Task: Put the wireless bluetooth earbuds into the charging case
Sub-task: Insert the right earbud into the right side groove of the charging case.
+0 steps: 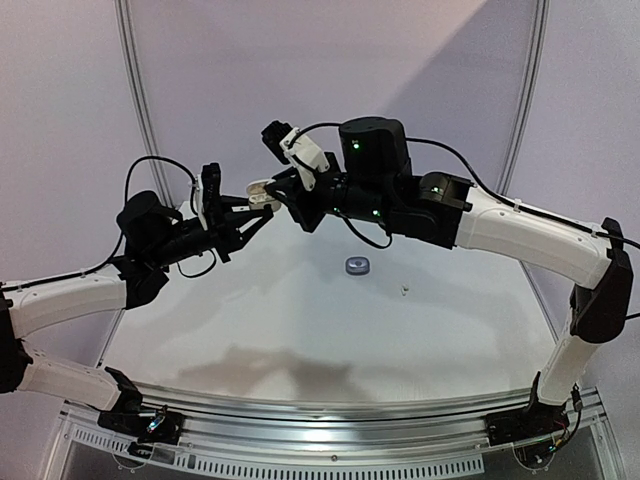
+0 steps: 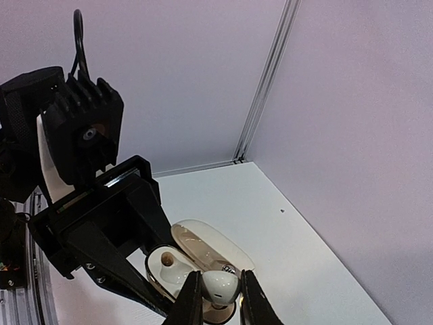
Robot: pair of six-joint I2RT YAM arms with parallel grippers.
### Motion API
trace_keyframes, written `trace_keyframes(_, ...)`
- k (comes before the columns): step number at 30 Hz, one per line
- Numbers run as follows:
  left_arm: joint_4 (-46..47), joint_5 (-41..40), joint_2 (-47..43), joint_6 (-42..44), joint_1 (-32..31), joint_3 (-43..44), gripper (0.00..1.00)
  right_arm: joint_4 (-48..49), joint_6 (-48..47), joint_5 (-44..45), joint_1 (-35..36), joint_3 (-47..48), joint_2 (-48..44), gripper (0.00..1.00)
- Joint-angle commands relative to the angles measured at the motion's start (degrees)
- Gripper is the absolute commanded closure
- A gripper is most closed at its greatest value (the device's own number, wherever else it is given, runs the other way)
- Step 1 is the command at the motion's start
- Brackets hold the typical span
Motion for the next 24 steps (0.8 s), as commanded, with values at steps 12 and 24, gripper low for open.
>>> trace_keyframes(12,4.0,-0.2,-0.1,0.3,0.5,1.1,1.00,-4.0,0.0,0.2,0.4,0.4,1.6,0.76)
trace_keyframes(24,3.5,-0.3,-0.1,0.5,0.5,1.1,1.00,-2.1,1.9,-1.1,0.4,0.6,0.0,0.61)
